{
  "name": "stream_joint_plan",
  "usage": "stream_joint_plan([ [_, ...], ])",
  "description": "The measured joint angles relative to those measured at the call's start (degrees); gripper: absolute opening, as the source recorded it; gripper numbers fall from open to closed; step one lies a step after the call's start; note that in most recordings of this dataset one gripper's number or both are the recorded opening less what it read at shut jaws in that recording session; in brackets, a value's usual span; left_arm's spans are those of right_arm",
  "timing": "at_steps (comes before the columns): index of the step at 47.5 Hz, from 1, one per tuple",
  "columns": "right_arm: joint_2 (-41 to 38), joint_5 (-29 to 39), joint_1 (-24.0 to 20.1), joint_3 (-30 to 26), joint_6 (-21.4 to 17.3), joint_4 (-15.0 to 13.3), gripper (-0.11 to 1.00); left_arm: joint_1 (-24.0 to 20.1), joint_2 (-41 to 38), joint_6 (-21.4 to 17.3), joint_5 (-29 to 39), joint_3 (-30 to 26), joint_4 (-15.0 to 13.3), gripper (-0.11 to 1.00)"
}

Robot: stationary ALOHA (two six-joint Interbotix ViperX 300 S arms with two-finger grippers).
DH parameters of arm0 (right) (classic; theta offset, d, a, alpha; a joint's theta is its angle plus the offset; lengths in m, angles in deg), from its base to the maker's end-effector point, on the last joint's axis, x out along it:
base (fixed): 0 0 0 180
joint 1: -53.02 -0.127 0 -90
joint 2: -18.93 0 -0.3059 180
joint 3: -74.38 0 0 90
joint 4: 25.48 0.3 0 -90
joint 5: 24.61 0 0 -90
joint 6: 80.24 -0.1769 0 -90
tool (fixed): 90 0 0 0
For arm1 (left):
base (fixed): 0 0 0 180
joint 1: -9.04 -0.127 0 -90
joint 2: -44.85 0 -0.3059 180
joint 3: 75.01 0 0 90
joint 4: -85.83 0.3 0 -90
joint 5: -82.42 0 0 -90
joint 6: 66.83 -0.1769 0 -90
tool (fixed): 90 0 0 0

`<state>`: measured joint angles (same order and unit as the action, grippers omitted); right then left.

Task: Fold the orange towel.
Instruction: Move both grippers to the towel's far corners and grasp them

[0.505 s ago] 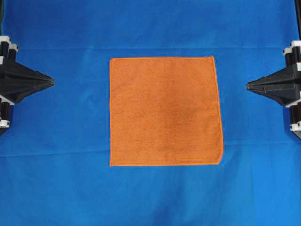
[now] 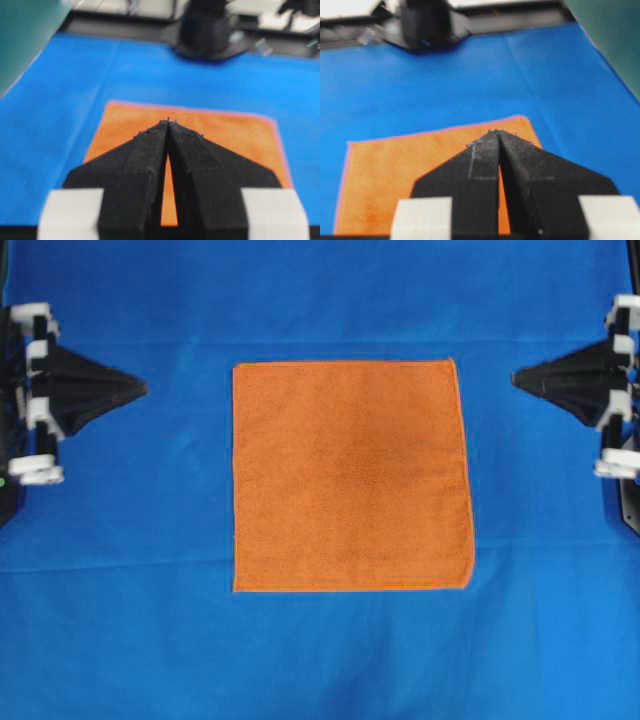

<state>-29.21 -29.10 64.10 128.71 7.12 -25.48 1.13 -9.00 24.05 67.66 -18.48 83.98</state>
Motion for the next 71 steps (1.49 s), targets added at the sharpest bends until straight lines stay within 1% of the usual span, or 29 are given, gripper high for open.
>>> stream_joint_plan([
  [4,-2.1,0.3,2.8,0.0,-1.1,0.0,0.01,-2.2,-3.1,0.0,-0.4,-0.1,0.0,0.01],
  [6,-3.4,0.4,4.2,0.0,-1.6,0.0,0.01,-3.0,-4.7,0.1,-0.8,-0.1,0.0,0.04],
  [10,-7.2,0.4,7.6,0.2,-2.6,0.1,0.03,-4.3,-9.1,0.2,-1.7,-0.7,-0.1,0.21],
  [12,-9.3,0.5,9.3,0.2,-2.8,0.1,0.12,-4.8,-10.8,0.6,-2.1,-1.1,-0.2,0.32],
  [14,-11.5,0.6,10.7,0.2,-2.8,0.1,0.24,-5.4,-12.8,1.5,-2.6,-1.6,-0.1,0.44],
  [15,-12.6,0.7,11.3,0.2,-2.8,0.1,0.30,-6.1,-14.4,2.1,-3.1,-2.0,-0.2,0.53],
  [19,-18.1,0.7,13.9,-0.1,-2.8,0.1,0.56,-7.6,-19.7,3.8,-3.6,-3.1,-0.2,0.76],
  [21,-20.7,0.7,14.8,-0.4,-2.8,0.1,0.62,-8.3,-22.0,4.2,-3.8,-3.6,-0.1,0.85],
  [23,-23.3,0.7,15.6,-0.8,-2.9,0.0,0.62,-8.7,-24.5,4.3,-4.0,-4.1,-0.2,0.91],
  [29,-30.1,-0.1,15.8,-1.8,-2.8,-0.2,0.56,-9.4,-32.3,4.3,-6.1,-6.1,-0.2,0.89],
  [34,-35.6,-2.1,15.9,-2.7,-2.8,-0.3,0.56,-10.3,-39.1,4.4,-9.7,-7.6,-0.2,0.89],
  [42,-43.5,-5.7,16.0,-4.0,-2.8,-0.3,0.56,-11.5,-47.9,4.4,-12.9,-9.8,-0.1,0.89],
  [51,-49.7,-8.7,16.3,-5.4,-2.8,-0.3,0.56,-12.1,-55.1,4.3,-13.9,-12.1,-0.1,0.89],
  [60,-53.0,-9.8,18.1,-5.9,-2.8,-0.3,0.55,-12.8,-58.5,4.0,-14.2,-13.8,0.0,0.86],
  [63,-53.2,-9.8,18.1,-5.9,-2.8,-0.3,0.54,-13.1,-58.8,4.1,-14.2,-14.0,0.1,0.84],
  [66,-53.2,-9.9,18.1,-6.0,-2.8,-0.3,0.50,-13.4,-58.9,4.1,-14.2,-14.1,0.1,0.78],
  [69,-53.3,-9.9,18.2,-6.0,-2.8,-0.3,0.42,-13.5,-59.0,4.0,-13.9,-14.2,0.1,0.67],
  [70,-53.2,-9.9,18.1,-6.0,-2.8,-0.3,0.38,-13.6,-59.1,4.0,-13.6,-14.2,0.1,0.63],
  [71,-53.2,-10.0,18.2,-6.1,-2.7,-0.3,0.34,-13.8,-59.2,4.0,-13.4,-14.3,0.1,0.55],
])
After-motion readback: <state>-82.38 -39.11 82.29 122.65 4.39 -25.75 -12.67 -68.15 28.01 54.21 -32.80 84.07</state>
